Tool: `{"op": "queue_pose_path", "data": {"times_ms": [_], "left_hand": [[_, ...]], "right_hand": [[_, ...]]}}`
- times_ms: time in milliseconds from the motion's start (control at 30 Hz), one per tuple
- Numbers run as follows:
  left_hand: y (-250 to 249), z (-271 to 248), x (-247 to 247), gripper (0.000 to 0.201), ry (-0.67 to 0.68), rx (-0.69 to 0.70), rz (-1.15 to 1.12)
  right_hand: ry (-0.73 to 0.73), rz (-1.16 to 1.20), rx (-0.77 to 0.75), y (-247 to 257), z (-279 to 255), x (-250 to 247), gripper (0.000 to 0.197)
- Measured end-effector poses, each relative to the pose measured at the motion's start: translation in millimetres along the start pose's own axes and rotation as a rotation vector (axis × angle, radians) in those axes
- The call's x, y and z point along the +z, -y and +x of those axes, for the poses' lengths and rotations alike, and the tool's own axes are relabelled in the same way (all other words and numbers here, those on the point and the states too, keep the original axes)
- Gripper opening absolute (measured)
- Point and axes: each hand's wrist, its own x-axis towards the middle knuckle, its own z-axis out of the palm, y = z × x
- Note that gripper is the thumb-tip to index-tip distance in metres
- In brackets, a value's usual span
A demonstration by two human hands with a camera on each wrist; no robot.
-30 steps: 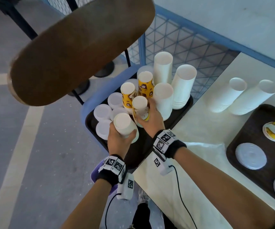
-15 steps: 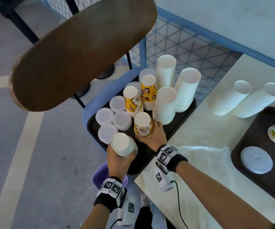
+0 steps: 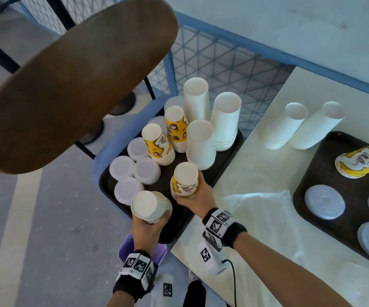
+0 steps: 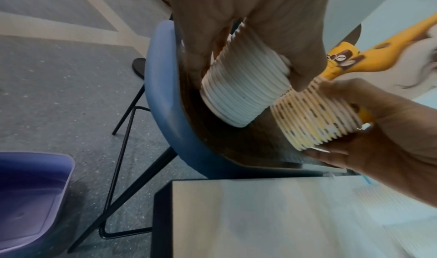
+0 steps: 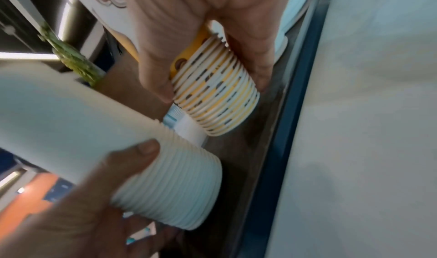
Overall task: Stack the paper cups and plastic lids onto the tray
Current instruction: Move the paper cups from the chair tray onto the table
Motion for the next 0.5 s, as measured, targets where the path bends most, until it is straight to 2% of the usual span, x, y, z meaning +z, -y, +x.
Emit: {"op": "queue_pose_path", "data": {"times_ms": [167, 233, 333, 400, 467, 500], "left_hand": [[-14.4, -14.5, 8.8, 0.079, 0.044, 0.021, -0.008], [-33.2, -26.0, 28.3, 0.076, 0.131, 0.059, -0.025], [-56.6, -33.8, 72.1, 0.085, 0.282, 0.153, -0.104], [-74.7, -34.1, 109.3, 0.08, 0.379, 0.176, -0.072], [-93.3, -29.3, 147.7, 0.073, 0.417, 0.216, -0.034], [-101.8, -25.3, 166.5, 0.076, 0.432, 0.239, -0.029]], "right_hand": [[-0.172, 0.132, -0.013, -18.8, -28.0, -66.3, 0.059], [-0.289, 0.145, 0.033, -31.7, -27.5, -100.1, 0.054], [-0.452, 0.13, 0.083, -47.3, -15.6, -147.3, 0.067], [-0.547, 0.143, 0.099, -50.4, -4.4, -176.0, 0.069], [-0.612, 0.133, 0.099, -52.5, 8.2, -198.4, 0.072], [-0.634, 0.121, 0.099, -52.3, 14.3, -207.9, 0.075]]}}
